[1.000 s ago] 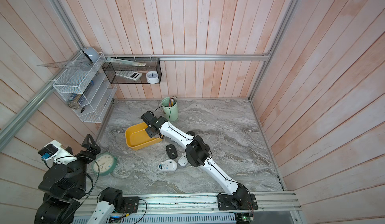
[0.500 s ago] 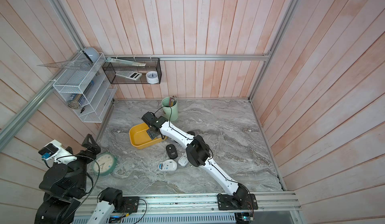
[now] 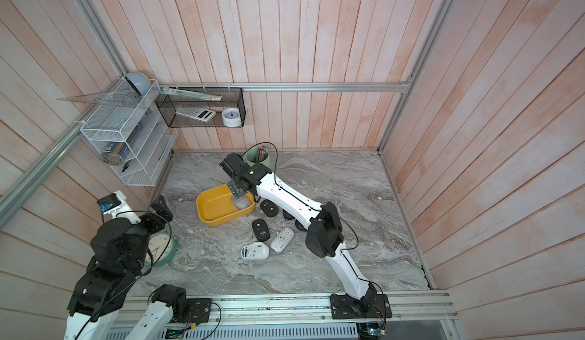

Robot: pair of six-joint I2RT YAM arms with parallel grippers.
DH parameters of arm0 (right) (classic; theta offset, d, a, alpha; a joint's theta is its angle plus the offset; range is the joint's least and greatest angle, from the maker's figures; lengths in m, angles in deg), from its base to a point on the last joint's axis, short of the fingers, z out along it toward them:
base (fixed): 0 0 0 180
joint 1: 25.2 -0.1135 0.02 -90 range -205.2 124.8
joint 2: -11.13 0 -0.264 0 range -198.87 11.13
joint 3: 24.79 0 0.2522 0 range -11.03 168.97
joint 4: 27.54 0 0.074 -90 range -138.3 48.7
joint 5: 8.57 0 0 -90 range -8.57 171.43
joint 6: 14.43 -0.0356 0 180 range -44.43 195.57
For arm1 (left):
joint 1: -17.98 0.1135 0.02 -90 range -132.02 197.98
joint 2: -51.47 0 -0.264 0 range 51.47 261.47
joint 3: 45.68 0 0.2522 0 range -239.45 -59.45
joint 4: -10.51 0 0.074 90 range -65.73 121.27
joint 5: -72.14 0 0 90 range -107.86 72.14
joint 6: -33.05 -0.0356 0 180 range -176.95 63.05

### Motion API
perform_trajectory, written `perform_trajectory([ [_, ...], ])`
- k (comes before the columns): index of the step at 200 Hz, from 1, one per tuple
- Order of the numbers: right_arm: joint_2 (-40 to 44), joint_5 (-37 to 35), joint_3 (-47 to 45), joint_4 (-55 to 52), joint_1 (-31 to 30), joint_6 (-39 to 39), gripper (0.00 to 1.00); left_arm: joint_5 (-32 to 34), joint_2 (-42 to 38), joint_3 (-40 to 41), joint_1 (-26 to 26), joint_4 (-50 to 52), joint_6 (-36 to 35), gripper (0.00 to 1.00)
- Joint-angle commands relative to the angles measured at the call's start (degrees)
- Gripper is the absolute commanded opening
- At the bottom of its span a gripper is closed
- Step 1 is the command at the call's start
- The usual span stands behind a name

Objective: Put the mouse in the storage box
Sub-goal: Pick up the mouse from the center of the board.

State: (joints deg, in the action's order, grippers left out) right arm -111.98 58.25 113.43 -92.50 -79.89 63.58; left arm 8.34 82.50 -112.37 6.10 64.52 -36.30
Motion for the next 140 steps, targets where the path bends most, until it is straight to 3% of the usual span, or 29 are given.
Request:
perform_trajectory([
  [1,11.39,-5.49,-15.63,6.98,0.53,-0.7,0.9,-8.5,5.45,-1.55,0.37,1.79,0.95,1.0],
  [46,41.0,-9.0,-56.11,27.86,1.59,-1.23,0.9,-25.19,25.74,-4.11,-0.67,6.38,4.1,1.0],
  [101,62.3,-13.29,-82.58,33.39,4.84,-8.36,0.9,-19.18,38.57,1.23,-19.05,-0.26,13.95,0.98],
  [140,71.09,-12.78,-95.82,39.39,5.39,-11.01,0.9,-18.86,45.54,2.42,-25.72,-6.15,19.04,0.88],
])
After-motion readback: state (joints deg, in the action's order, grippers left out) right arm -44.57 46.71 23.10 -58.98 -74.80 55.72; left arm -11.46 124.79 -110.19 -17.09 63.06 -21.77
